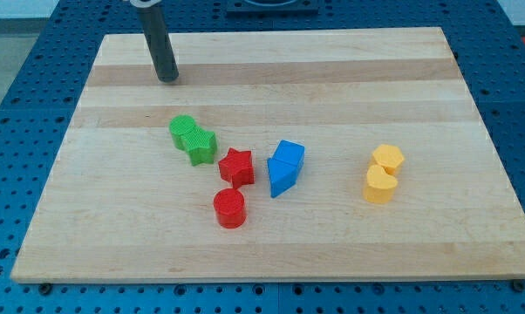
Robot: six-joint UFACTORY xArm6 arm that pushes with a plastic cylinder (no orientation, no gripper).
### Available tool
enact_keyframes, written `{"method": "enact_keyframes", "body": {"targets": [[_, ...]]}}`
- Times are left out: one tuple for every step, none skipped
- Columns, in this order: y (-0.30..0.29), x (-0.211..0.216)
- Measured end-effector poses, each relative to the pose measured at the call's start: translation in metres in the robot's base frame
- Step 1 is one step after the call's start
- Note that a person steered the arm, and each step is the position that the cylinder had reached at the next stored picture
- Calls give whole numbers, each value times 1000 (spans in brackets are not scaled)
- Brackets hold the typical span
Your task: Push the green circle along with green star to the red star
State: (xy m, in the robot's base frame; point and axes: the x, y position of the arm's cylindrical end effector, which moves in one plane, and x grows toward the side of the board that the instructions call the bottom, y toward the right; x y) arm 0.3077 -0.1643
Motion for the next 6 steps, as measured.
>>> {"method": "enact_keyframes", "body": {"targets": [[9, 38], [17, 61], [22, 90], [22, 90], [25, 108], [31, 109]]}}
